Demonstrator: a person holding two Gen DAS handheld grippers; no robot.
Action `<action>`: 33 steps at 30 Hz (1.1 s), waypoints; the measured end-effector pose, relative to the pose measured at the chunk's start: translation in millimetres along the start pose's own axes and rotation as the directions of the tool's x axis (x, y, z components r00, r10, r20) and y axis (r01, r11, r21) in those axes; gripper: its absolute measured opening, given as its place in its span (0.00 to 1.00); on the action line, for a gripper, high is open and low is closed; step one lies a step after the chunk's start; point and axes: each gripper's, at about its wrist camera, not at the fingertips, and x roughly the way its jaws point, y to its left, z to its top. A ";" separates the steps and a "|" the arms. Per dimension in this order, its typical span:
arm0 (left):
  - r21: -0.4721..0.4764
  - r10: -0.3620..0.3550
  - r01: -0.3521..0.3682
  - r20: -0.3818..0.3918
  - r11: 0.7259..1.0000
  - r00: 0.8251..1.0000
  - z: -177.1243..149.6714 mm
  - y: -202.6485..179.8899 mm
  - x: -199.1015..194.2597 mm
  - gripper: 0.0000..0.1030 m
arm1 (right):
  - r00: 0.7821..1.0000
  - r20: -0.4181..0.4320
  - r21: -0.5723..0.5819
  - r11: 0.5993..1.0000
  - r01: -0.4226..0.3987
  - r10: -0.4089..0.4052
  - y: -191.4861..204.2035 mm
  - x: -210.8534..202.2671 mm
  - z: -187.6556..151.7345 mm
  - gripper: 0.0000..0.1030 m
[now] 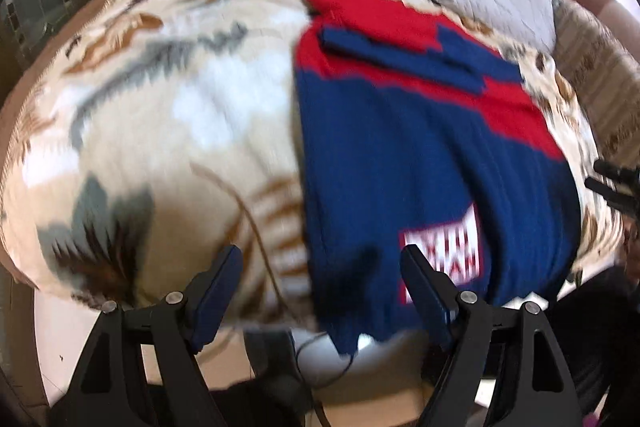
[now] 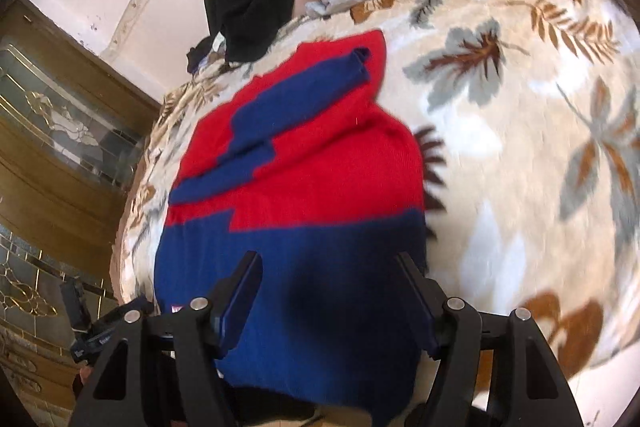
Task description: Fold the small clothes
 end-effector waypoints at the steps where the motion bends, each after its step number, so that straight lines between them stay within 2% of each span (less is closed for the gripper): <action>1: -0.003 -0.018 0.018 -0.011 1.000 1.000 -6.1 -1.1 0.8 0.79 | 1.000 -0.010 -0.002 1.000 0.002 -0.002 -0.2 0.1 -4.1 0.69; 4: 0.003 -0.056 0.056 -0.035 0.998 0.998 -14.9 -7.0 4.7 0.79 | 0.999 -0.039 -0.011 1.000 0.022 -0.022 -1.7 1.3 -16.8 0.69; 8: -0.030 -0.060 0.059 -0.052 0.998 0.997 -12.5 -4.0 10.2 0.79 | 0.996 -0.086 0.008 0.999 0.035 -0.034 -9.0 3.8 -32.1 0.69; 12: -0.075 -0.148 0.143 -0.074 0.987 0.986 -11.8 -0.4 20.5 0.79 | 0.992 -0.116 0.041 0.998 0.051 -0.046 -19.0 5.3 -43.3 0.69; 13: -0.072 -0.170 0.165 -0.066 0.984 0.983 -11.5 -3.8 20.3 0.72 | 0.992 -0.120 0.047 0.997 0.053 -0.047 -19.9 5.5 -45.0 0.69; 14: -0.064 -0.177 0.173 -0.067 0.983 0.982 -10.3 -5.3 20.9 0.61 | 0.991 -0.127 0.053 0.997 0.059 -0.052 -21.4 6.3 -47.4 0.69; 17: -0.049 -0.166 0.163 -0.063 0.985 0.984 -9.0 -9.7 22.7 0.47 | 0.986 -0.148 0.058 0.995 0.086 -0.076 -24.8 9.9 -52.5 0.69; 18: -0.054 -0.170 0.167 -0.060 0.985 0.984 -8.0 -9.2 22.9 0.46 | 0.985 -0.153 0.059 0.994 0.096 -0.086 -25.6 11.0 -53.0 0.69; 22: -0.064 -0.190 0.186 -0.055 0.980 0.980 -7.1 -4.7 23.5 0.47 | 0.977 -0.171 0.051 0.989 0.139 -0.129 -24.0 21.4 -58.3 0.70; 25: -0.056 -0.207 0.204 -0.057 0.977 0.977 -7.0 -7.4 23.6 0.57 | 0.971 -0.158 -0.019 0.984 0.179 -0.180 -8.6 25.8 -63.6 0.70; 26: -0.041 -0.196 0.194 -0.057 0.980 0.979 -7.4 -10.1 23.7 0.56 | 0.970 -0.155 -0.037 0.982 0.183 -0.186 -3.6 27.2 -66.1 0.69; 27: -0.030 -0.189 0.188 -0.056 0.982 0.980 -7.6 -12.0 24.0 0.56 | 0.968 -0.159 -0.060 0.981 0.186 -0.194 3.1 29.2 -69.5 0.67; 28: -0.021 -0.182 0.182 -0.052 0.983 0.982 -7.3 -14.8 24.3 0.52 | 0.967 -0.156 -0.085 0.978 0.190 -0.201 8.8 29.7 -72.2 0.59; 29: -0.014 -0.179 0.179 -0.043 0.984 0.983 -7.1 -16.1 23.3 0.35 | 0.967 -0.148 -0.119 0.974 0.193 -0.209 15.7 29.5 -74.8 0.43; 30: -0.010 -0.173 0.172 -0.038 0.985 0.984 -6.2 -16.6 22.8 0.30 | 0.967 -0.135 -0.150 0.969 0.196 -0.216 22.3 28.1 -76.2 0.35; 31: -0.011 -0.172 0.171 -0.032 0.985 0.985 -5.6 -15.5 22.1 0.24 | 0.969 -0.122 -0.160 0.967 0.196 -0.216 25.6 26.0 -76.2 0.34; 33: -0.022 -0.181 0.181 -0.034 0.983 0.983 -5.0 -12.6 22.8 0.24 | 0.971 -0.122 -0.147 0.971 0.187 -0.205 23.7 26.3 -74.1 0.34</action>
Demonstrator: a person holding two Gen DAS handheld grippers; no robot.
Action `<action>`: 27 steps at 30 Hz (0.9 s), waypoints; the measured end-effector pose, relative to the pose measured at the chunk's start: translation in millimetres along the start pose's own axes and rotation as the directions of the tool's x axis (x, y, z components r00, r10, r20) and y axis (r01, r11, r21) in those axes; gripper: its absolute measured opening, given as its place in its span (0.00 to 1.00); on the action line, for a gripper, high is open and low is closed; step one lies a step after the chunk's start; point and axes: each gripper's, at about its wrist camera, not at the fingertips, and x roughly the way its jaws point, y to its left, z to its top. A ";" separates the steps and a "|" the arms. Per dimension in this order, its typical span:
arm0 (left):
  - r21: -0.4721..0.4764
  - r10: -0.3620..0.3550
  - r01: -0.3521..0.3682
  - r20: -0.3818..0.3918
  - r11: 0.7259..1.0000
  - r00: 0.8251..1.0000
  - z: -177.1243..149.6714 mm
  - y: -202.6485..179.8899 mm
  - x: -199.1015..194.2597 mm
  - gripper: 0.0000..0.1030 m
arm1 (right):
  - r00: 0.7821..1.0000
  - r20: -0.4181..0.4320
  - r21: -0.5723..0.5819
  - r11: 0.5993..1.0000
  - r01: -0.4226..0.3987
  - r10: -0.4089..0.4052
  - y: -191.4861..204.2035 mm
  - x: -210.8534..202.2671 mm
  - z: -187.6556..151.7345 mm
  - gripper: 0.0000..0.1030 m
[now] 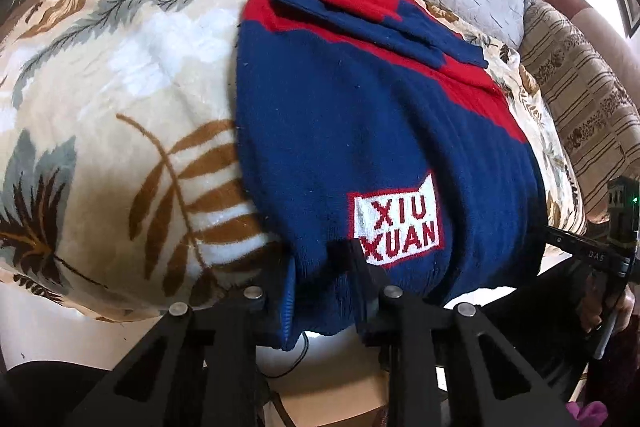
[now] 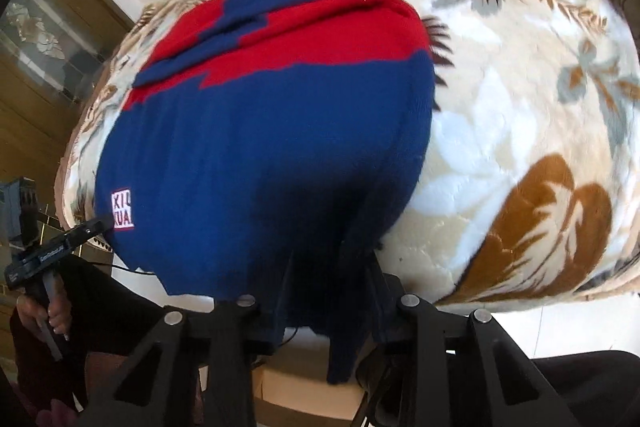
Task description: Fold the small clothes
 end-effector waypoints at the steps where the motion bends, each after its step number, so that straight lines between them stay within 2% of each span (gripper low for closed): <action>1: -0.006 -0.004 0.004 -0.002 1.000 1.000 -0.5 2.5 -0.5 0.24 | 1.000 -0.013 0.023 1.000 -0.002 0.003 -4.8 2.9 1.5 0.35; 3: -0.026 -0.017 0.016 -0.012 1.000 1.000 -0.9 6.3 -0.2 0.34 | 0.999 -0.037 0.082 0.996 -0.033 0.036 -16.1 7.1 3.4 0.38; 4: -0.038 -0.038 0.037 -0.026 0.999 0.999 -4.3 12.0 -2.2 0.53 | 0.997 -0.039 0.099 0.993 -0.062 0.066 -17.8 7.8 2.9 0.54; 5: -0.045 -0.078 0.077 -0.041 0.996 0.996 -5.3 11.1 -0.2 0.63 | 0.994 -0.040 0.116 0.988 -0.097 0.102 -18.4 8.3 3.1 0.70; 6: -0.039 -0.082 0.080 -0.046 0.996 0.996 -7.6 10.8 -1.7 0.64 | 0.992 -0.034 0.126 0.985 -0.119 0.125 -18.0 8.8 3.0 0.72; 7: -0.011 -0.064 0.063 -0.050 0.998 0.997 -7.8 6.2 -0.5 0.64 | 0.993 -0.026 0.099 0.989 -0.111 0.114 -12.9 10.1 3.8 0.72; 9: 0.031 -0.034 0.035 -0.050 0.999 0.998 -8.7 0.2 1.0 0.63 | 0.999 -0.024 0.016 0.999 -0.036 0.036 -1.5 12.0 3.5 0.62; 10: 0.028 -0.026 0.028 -0.045 0.999 0.999 -8.2 0.6 1.0 0.49 | 1.000 -0.021 -0.007 1.000 -0.004 0.004 2.1 11.7 2.8 0.40; 11: 0.020 -0.004 0.004 -0.036 1.000 0.999 -6.9 2.8 0.4 0.32 | 1.000 -0.012 -0.040 0.999 0.023 -0.023 5.0 9.2 4.1 0.28; 12: 0.007 0.001 -0.001 -0.033 1.000 0.999 -5.4 5.3 -0.1 0.28 | 1.000 -0.005 -0.029 1.000 -0.008 0.007 3.9 5.1 4.7 0.26; 14: -0.044 -0.044 0.043 -0.023 0.998 0.999 -3.9 13.4 -3.0 0.15 | 0.998 0.026 -0.020 0.999 -0.050 0.050 4.2 -6.6 7.9 0.23; 17: -0.032 -0.057 0.056 -0.011 0.998 0.998 -4.0 11.3 -7.0 0.12 | 0.991 0.095 -0.055 0.994 -0.090 0.095 10.3 -29.5 17.6 0.23; 19: -0.023 -0.080 0.080 0.008 0.997 0.997 -4.0 9.6 -12.7 0.12 | 0.986 0.104 -0.050 0.991 -0.123 0.128 8.3 -34.4 24.2 0.23; 22: -0.032 -0.103 0.104 0.017 0.994 0.995 -4.1 11.4 -16.0 0.12 | 0.988 0.078 -0.026 0.991 -0.130 0.131 4.1 -26.3 28.1 0.23; 25: -0.042 -0.066 0.063 -0.060 0.997 0.996 -4.9 10.5 -1.3 0.17 | 0.990 0.037 0.002 0.991 -0.135 0.135 -3.1 -12.6 26.7 0.23; 27: -0.019 -0.063 0.062 -0.066 0.998 0.996 -6.0 7.1 -1.5 0.17 | 0.989 0.030 0.013 0.989 -0.145 0.145 -3.9 -7.5 22.6 0.23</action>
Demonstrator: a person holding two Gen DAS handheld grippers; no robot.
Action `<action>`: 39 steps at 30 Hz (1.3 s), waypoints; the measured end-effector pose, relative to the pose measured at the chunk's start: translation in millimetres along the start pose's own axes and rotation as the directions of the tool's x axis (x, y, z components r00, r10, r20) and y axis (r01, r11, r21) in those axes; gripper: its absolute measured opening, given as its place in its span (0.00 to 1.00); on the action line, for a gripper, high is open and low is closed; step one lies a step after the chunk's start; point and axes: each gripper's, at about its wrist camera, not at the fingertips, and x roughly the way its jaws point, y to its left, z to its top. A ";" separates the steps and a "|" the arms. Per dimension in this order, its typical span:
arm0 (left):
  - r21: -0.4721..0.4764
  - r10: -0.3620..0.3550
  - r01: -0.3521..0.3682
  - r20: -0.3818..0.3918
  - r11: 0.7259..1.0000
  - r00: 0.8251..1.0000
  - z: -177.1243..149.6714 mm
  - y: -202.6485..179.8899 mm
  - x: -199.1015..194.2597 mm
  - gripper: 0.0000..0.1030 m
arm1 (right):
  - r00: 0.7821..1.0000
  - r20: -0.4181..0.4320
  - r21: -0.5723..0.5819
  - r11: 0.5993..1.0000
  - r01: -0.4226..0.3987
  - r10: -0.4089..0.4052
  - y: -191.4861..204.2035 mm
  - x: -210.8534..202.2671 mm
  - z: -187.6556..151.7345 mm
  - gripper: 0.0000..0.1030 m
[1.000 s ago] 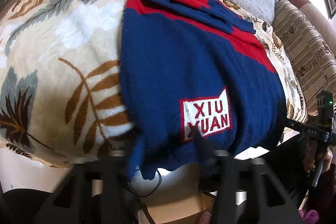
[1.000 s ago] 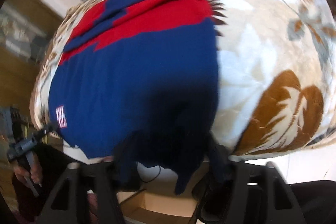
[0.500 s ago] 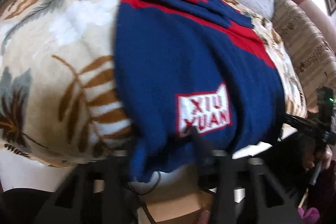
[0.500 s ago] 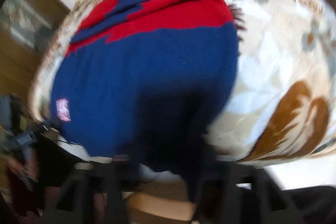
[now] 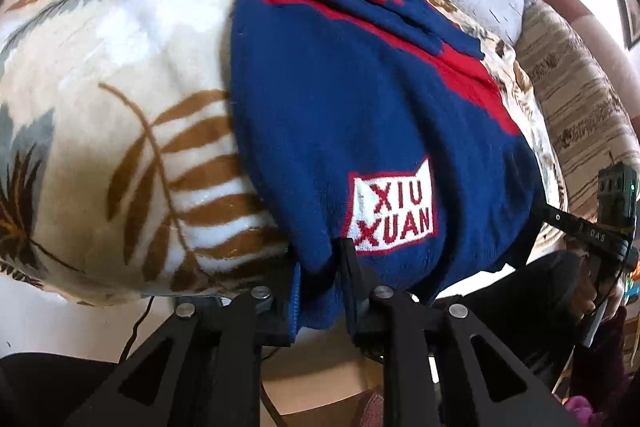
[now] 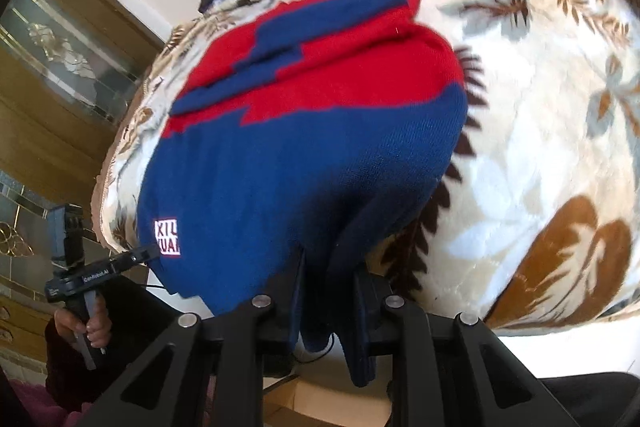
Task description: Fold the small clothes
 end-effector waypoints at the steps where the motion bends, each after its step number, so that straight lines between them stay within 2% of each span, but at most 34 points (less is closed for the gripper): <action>1: 0.003 -0.004 0.004 0.005 1.000 1.000 0.3 -0.4 -1.9 0.17 | 1.000 0.002 0.006 1.000 -0.012 0.012 0.1 -2.2 -1.7 0.23; 2: -0.001 -0.008 0.008 0.010 1.000 1.000 1.0 0.1 -2.9 0.10 | 0.999 0.012 0.014 0.999 -0.036 0.036 0.0 -5.0 -0.1 0.23; 5: -0.020 -0.058 0.058 0.025 0.998 0.998 7.3 3.1 -9.9 0.10 | 0.994 0.058 0.007 0.996 -0.090 0.090 1.2 -22.9 13.2 0.23; 9: -0.011 -0.139 0.141 0.111 0.990 0.984 31.8 0.7 -40.3 0.09 | 0.988 0.123 -0.022 0.995 -0.095 0.097 5.9 -41.0 36.2 0.22; 10: -0.010 -0.148 0.150 0.126 0.989 0.981 38.8 -0.1 -45.5 0.09 | 0.984 0.151 -0.028 0.995 -0.096 0.099 5.7 -46.2 48.8 0.18; 11: -0.007 -0.160 0.163 0.154 0.987 0.975 52.7 -0.1 -54.8 0.09 | 0.981 0.171 -0.029 0.995 -0.094 0.097 7.4 -50.4 56.7 0.14; 14: -0.016 -0.194 0.202 0.217 0.979 0.957 94.5 1.3 -73.4 0.09 | 0.966 0.233 -0.004 0.993 -0.119 0.116 3.7 -59.7 90.1 0.13; 16: -0.016 -0.183 0.193 0.253 0.981 0.950 121.8 0.7 -76.4 0.09 | 0.956 0.276 0.008 0.994 -0.110 0.103 -0.9 -62.4 111.6 0.13; 18: -0.019 -0.150 0.161 0.266 0.987 0.952 148.1 -2.2 -70.0 0.09 | 0.964 0.252 0.039 0.994 -0.103 0.090 -3.8 -51.2 132.9 0.13; 20: -0.030 -0.162 0.176 0.265 0.984 0.951 157.6 -3.8 -60.6 0.09 | 0.977 0.186 0.083 0.990 -0.116 0.099 -10.9 -34.3 142.9 0.15; 22: -0.026 -0.158 0.170 0.257 0.985 0.954 152.6 -3.3 -51.9 0.09 | 0.987 0.094 0.140 0.980 -0.144 0.132 -18.8 -16.4 135.7 0.17; 24: -0.033 -0.139 0.151 0.239 0.988 0.961 146.3 0.6 -40.8 0.09 | 0.985 0.053 0.159 0.972 -0.171 0.164 -26.4 -10.7 117.9 0.18; 27: -0.055 -0.135 0.151 0.222 0.987 0.966 136.4 12.0 -32.0 0.09 | 0.978 0.062 0.177 0.962 -0.209 0.201 -33.7 -8.9 86.2 0.34; 29: -0.059 -0.137 0.153 0.222 0.986 0.965 132.6 14.8 -31.6 0.10 | 0.966 0.058 0.232 0.938 -0.257 0.250 -37.8 -8.2 61.5 0.81; 31: -0.052 -0.143 0.159 0.226 0.986 0.963 129.2 13.9 -33.3 0.10 | 0.953 0.076 0.268 0.915 -0.301 0.292 -36.3 -8.1 37.6 0.83; 33: -0.048 -0.135 0.150 0.224 0.988 0.965 127.3 13.1 -32.7 0.12 | 0.955 0.059 0.277 0.915 -0.294 0.290 -32.3 -4.9 27.1 0.83; 36: -0.055 -0.130 0.142 0.187 0.988 0.974 126.3 14.5 -26.1 0.27 | 0.968 0.001 0.317 0.918 -0.239 0.251 -28.5 15.9 17.0 0.83; 37: -0.066 -0.136 0.148 0.164 0.987 0.977 124.6 15.9 -22.2 0.37 | 0.966 0.005 0.330 0.911 -0.247 0.259 -28.4 20.6 15.7 0.83; 39: -0.079 -0.148 0.160 0.141 0.984 0.979 121.7 18.5 -17.3 0.41 | 0.959 0.012 0.346 0.899 -0.268 0.282 -25.5 28.4 14.6 0.79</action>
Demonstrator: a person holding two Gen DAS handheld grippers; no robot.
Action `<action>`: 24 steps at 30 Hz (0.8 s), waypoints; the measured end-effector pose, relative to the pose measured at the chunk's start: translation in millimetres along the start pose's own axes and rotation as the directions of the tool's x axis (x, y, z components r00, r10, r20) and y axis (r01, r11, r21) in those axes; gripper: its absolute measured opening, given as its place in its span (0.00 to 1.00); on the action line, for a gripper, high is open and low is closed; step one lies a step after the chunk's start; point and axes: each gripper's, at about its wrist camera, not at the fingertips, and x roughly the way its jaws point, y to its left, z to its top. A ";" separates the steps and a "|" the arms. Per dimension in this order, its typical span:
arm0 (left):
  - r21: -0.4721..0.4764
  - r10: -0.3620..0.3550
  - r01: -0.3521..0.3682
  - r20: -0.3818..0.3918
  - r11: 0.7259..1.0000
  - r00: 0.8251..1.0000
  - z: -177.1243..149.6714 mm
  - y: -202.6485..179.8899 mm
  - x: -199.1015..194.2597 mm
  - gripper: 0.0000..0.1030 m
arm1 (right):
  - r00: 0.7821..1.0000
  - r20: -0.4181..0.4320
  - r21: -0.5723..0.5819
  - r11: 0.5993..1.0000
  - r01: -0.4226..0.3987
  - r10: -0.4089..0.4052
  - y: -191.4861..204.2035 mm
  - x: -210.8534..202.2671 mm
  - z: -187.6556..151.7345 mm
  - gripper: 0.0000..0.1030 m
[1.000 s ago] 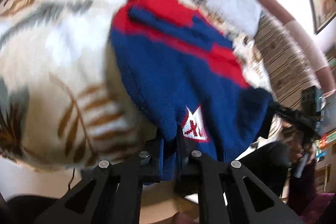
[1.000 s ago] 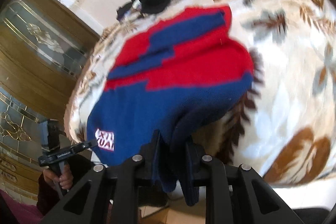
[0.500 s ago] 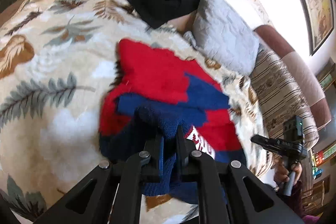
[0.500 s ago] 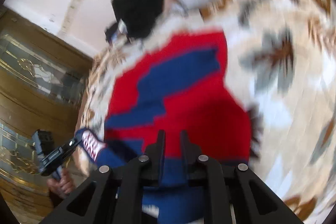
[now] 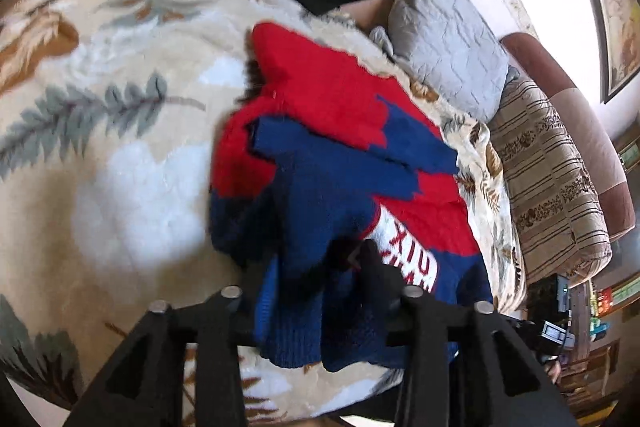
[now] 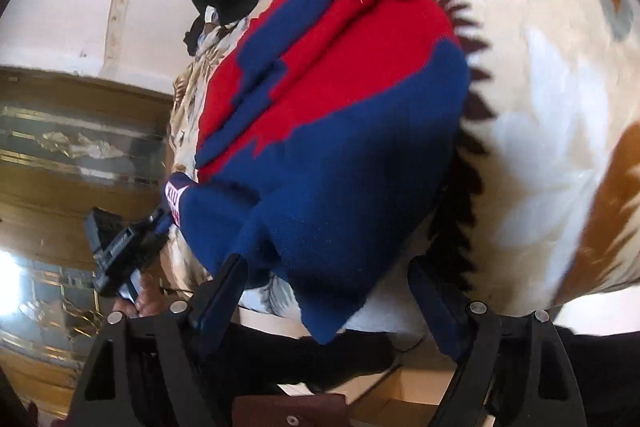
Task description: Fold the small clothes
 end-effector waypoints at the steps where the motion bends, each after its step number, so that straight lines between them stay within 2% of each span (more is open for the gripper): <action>1: -0.003 -0.006 0.006 -0.010 1.000 1.000 -1.9 1.0 1.2 0.41 | 1.000 -0.001 0.000 1.000 0.001 -0.001 2.0 5.1 -1.1 0.67; 2: -0.004 -0.013 0.013 -0.016 1.000 1.000 -3.4 1.5 1.3 0.40 | 1.000 -0.001 -0.016 1.000 0.021 -0.021 7.5 11.5 -0.9 0.45; 3: -0.005 -0.021 0.021 -0.016 1.000 1.000 -4.4 2.0 0.5 0.39 | 0.999 0.004 -0.035 0.998 0.042 -0.042 10.6 15.2 -2.7 0.32; 6: -0.016 -0.053 0.053 -0.018 0.998 0.998 -7.2 4.3 -2.8 0.34 | 0.997 0.036 -0.090 0.993 0.071 -0.068 27.6 15.1 -0.2 0.24; 8: -0.002 -0.046 0.046 -0.013 0.999 0.999 -8.8 3.8 -5.5 0.14 | 0.995 0.077 -0.137 0.988 0.073 -0.063 41.9 10.5 2.5 0.20; 10: -0.002 -0.039 0.039 -0.004 0.999 0.999 -9.8 5.0 -7.9 0.13 | 0.993 0.099 -0.168 0.982 0.084 -0.068 49.3 6.7 5.8 0.20; 12: -0.002 -0.036 0.036 -0.003 0.999 0.999 -10.5 5.7 -9.4 0.13 | 0.992 0.081 -0.161 0.981 0.108 -0.096 45.0 11.3 6.8 0.20; 13: -0.002 -0.032 0.032 -0.005 0.999 0.999 -10.5 6.1 -8.8 0.18 | 0.990 0.077 -0.163 0.978 0.131 -0.120 43.6 16.5 5.5 0.22; 14: -0.006 -0.032 0.032 -0.013 0.999 0.999 -10.6 7.0 -7.3 0.34 | 0.988 0.076 -0.164 0.975 0.148 -0.137 40.5 18.1 3.5 0.23; 15: -0.013 -0.029 0.029 -0.022 0.999 0.999 -11.2 8.1 -5.4 0.46 | 0.988 0.066 -0.157 0.976 0.152 -0.143 36.9 22.3 1.5 0.23; 16: -0.018 -0.022 0.021 -0.025 1.000 0.999 -11.5 9.1 -4.1 0.62 | 0.989 0.056 -0.146 0.979 0.142 -0.135 33.8 24.1 0.1 0.28; 18: -0.019 -0.011 0.010 -0.034 1.000 0.999 -11.6 9.6 -0.5 0.63 | 0.995 0.025 -0.090 0.991 0.103 -0.101 23.0 28.7 1.3 0.42; 19: -0.014 -0.014 0.014 -0.037 1.000 0.999 -11.6 8.1 1.6 0.62 | 0.997 0.031 -0.074 0.995 0.069 -0.067 19.1 28.7 2.0 0.53; 21: 0.000 -0.012 0.012 -0.031 1.000 0.999 -11.9 4.5 3.0 0.35 | 0.997 0.051 -0.089 0.994 0.059 -0.055 22.0 29.6 2.9 0.53; 22: 0.007 -0.010 0.011 -0.039 1.000 0.999 -12.0 3.5 4.9 0.08 | 0.996 0.057 -0.130 0.988 0.082 -0.076 28.7 30.2 3.8 0.43; 23: 0.007 -0.009 0.009 -0.040 1.000 0.999 -12.1 3.3 5.5 0.10 | 0.995 0.064 -0.149 0.985 0.091 -0.083 32.8 29.2 4.1 0.20; 24: 0.007 -0.009 0.009 -0.032 1.000 0.999 -11.7 3.0 4.1 0.10 | 0.994 0.070 -0.163 0.982 0.096 -0.085 37.0 27.7 5.0 0.18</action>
